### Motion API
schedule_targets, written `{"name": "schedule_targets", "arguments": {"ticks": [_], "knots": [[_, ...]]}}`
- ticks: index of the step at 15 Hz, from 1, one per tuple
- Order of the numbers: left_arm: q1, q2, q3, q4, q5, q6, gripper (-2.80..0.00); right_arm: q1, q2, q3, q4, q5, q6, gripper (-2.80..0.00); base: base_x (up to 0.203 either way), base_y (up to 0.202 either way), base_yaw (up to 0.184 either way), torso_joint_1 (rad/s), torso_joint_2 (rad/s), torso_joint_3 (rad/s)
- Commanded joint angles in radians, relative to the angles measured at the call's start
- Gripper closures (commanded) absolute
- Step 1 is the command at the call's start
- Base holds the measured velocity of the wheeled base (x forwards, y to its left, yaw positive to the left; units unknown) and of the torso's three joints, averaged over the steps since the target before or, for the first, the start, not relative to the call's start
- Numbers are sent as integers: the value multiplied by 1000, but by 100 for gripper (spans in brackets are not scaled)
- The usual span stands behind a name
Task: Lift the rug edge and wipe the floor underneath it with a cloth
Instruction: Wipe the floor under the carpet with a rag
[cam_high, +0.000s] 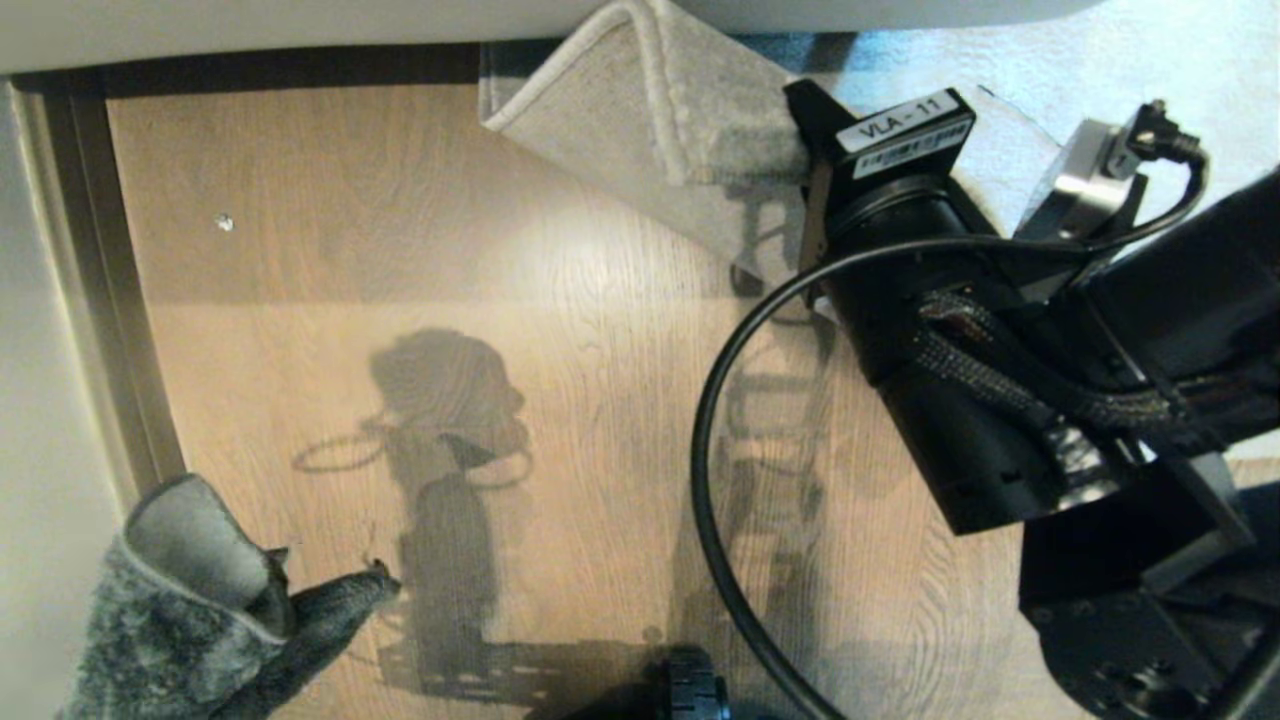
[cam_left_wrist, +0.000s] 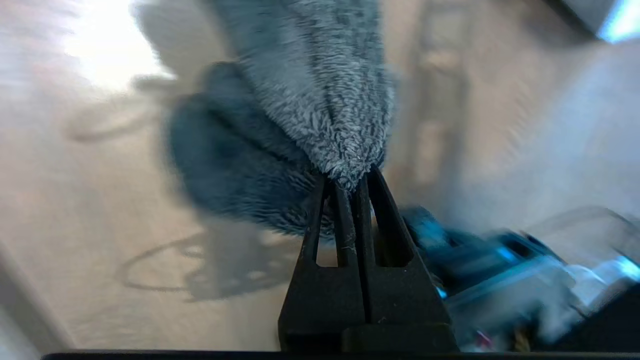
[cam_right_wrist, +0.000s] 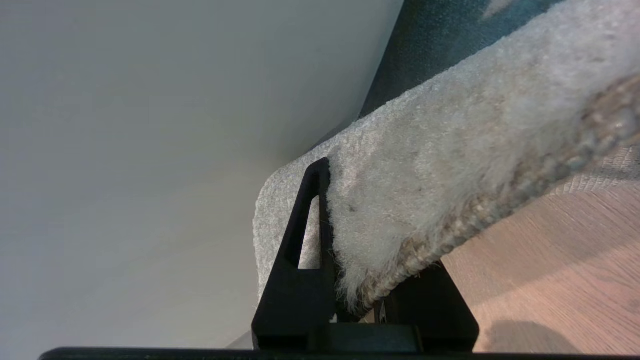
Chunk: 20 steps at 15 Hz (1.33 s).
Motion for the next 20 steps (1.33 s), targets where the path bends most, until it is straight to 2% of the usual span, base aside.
{"name": "schedule_targets", "arguments": {"ticks": [1, 3, 5, 8, 9, 16, 18, 20], "knots": [[-10, 131, -23, 0, -49, 9, 0, 0, -4, 1, -45, -2, 5, 0, 0, 0, 0, 0, 0, 0], [-54, 210, -39, -2, -69, 22, 0, 0, -7, -1, -45, -1, 5, 0, 0, 0, 0, 0, 0, 0], [-173, 272, -50, -3, -70, 24, 0, 0, -11, -1, -45, 10, 5, 0, 0, 0, 0, 0, 0, 0], [-393, 414, -72, -18, -49, 25, 0, 0, -20, -11, -45, 59, 4, 0, 0, 0, 0, 0, 0, 0], [-437, 468, -76, -42, -32, 25, 0, 0, -17, -23, -45, 61, 4, 0, 0, 0, 0, 0, 0, 0], [-670, 921, -93, -424, 114, -16, 0, -4, 6, -48, -45, 56, 22, 0, 0, 0, 0, 0, 0, 0], [-745, 1002, -112, -466, 129, -23, 0, -13, 14, -50, -45, 56, 26, 0, 0, 0, 0, 0, 0, 0], [-786, 1060, -132, -479, 132, -25, 0, -37, 16, -47, -45, 56, 33, 0, 0, 0, 0, 0, 0, 0]]}}
